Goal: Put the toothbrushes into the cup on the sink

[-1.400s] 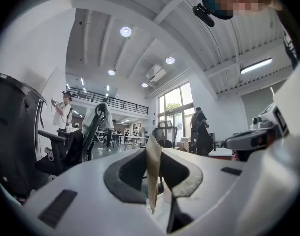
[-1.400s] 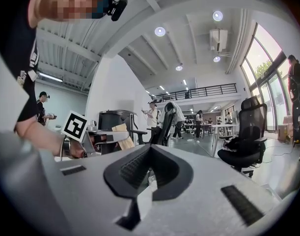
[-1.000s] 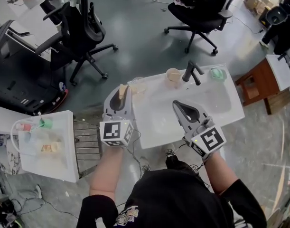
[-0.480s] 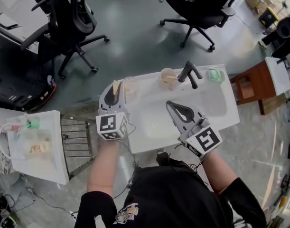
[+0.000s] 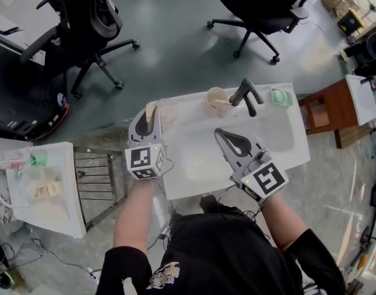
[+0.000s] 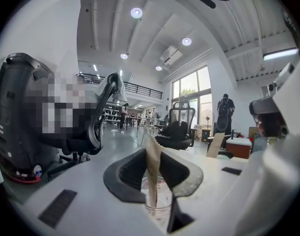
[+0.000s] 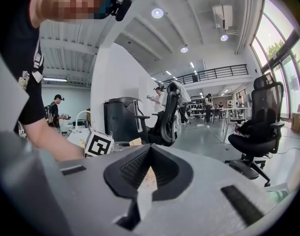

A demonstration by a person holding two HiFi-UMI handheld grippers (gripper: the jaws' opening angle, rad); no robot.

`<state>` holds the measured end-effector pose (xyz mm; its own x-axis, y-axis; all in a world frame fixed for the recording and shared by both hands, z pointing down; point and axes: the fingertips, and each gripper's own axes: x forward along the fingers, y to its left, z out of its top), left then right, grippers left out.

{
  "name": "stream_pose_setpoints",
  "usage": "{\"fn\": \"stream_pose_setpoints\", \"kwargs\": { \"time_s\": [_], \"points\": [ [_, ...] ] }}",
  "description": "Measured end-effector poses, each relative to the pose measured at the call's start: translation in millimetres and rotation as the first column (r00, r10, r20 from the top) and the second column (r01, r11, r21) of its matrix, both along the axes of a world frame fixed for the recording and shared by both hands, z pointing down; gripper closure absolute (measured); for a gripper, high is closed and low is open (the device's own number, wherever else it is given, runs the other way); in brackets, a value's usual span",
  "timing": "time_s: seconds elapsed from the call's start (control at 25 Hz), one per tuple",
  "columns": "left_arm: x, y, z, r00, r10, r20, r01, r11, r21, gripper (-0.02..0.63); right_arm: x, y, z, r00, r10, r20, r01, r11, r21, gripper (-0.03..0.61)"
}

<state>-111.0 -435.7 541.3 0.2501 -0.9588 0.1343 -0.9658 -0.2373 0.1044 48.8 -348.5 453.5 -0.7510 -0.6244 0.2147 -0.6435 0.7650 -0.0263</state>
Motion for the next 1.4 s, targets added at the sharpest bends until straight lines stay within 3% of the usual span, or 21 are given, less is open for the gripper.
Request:
{"fn": "stream_pose_setpoints", "kwargs": {
  "time_s": [0.2, 0.36, 0.6, 0.92, 1.28, 1.4],
  "points": [
    [1, 2, -1, 1.0, 0.015, 0.023, -0.015, 1.0, -0.005, 0.538, -2, -1, -1, 1.0, -0.002, 0.004, 0.002, 1.0, 0.009, 0.572],
    [4, 7, -5, 0.998, 0.05, 0.04, -0.05, 0.999, -0.01, 0.46, -6, 1, -4, 1.0, 0.0, 0.014, 0.0, 1.0, 0.01, 0.572],
    [-2, 19, -25, 0.997, 0.066, 0.047, -0.067, 0.998, 0.018, 0.411, -15, 10, -12, 1.0, 0.005, 0.027, -0.006, 1.0, 0.022, 0.572],
    [-16, 59, -73, 0.995, 0.084, 0.061, -0.09, 0.991, 0.098, 0.411, -29, 32, -29, 0.997, 0.021, 0.07, -0.023, 0.999, 0.031, 0.572],
    [-34, 134, -138, 0.99, 0.136, 0.048, -0.143, 0.967, 0.209, 0.414, -58, 75, -49, 0.996, 0.041, 0.082, -0.047, 0.996, 0.071, 0.572],
    [-42, 160, -148, 0.984, 0.172, 0.049, -0.179, 0.957, 0.229, 0.458, -70, 92, -52, 0.995, 0.059, 0.082, -0.066, 0.995, 0.076, 0.572]
  ]
}}
